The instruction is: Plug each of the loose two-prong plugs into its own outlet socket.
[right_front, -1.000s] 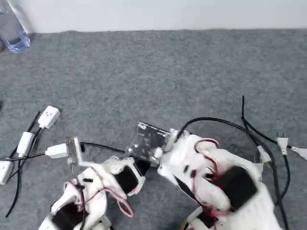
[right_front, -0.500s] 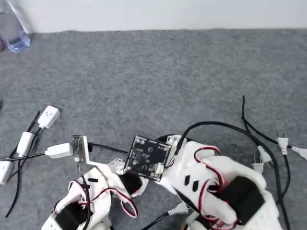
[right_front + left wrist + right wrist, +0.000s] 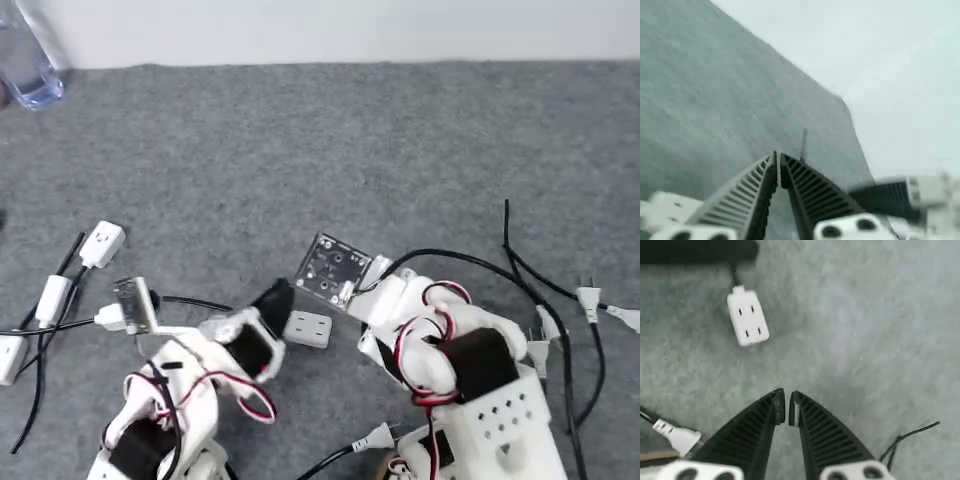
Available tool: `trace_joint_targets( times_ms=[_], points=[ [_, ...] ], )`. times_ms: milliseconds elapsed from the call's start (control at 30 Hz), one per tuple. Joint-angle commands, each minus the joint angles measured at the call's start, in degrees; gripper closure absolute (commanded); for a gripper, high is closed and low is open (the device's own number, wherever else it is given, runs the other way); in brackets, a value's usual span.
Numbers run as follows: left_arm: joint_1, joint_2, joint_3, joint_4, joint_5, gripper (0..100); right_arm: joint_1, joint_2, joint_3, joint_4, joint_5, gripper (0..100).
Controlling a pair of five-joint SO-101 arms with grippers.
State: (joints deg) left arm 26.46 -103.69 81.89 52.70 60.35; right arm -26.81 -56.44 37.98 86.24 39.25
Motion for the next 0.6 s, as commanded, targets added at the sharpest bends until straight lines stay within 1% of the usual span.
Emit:
trace_joint_targets(
  times_ms=[0,67,200,267,367,433,500,567],
  points=[
    [-5.9,-0.6,2.4,0.2,-5.8,99,1.3,0.0,3.1,0.3,3.4,99.1],
    [-9.5,-0.6,5.8,0.2,-10.3,99,1.3,0.1,6.6,2.7,7.8,99.0],
    [-19.6,-0.6,10.2,0.2,-17.0,99,1.5,-0.1,13.6,5.3,14.9,99.0],
    [-25.7,-0.6,10.5,0.2,-18.8,99,1.3,-0.2,17.0,5.1,17.4,99.0],
    [-35.2,-0.6,10.4,0.2,-21.7,99,1.0,-0.2,21.5,5.1,23.6,99.0],
    [-41.1,-0.6,10.4,0.2,-23.6,99,1.0,-0.2,22.8,5.0,26.0,99.0],
    [-46.0,-0.6,10.7,0.3,-24.5,99,0.5,-0.2,22.8,4.9,26.7,99.0],
    [-49.5,-0.6,10.8,1.5,-24.5,99,-2.7,0.0,22.8,5.2,29.1,99.0]
  ],
)
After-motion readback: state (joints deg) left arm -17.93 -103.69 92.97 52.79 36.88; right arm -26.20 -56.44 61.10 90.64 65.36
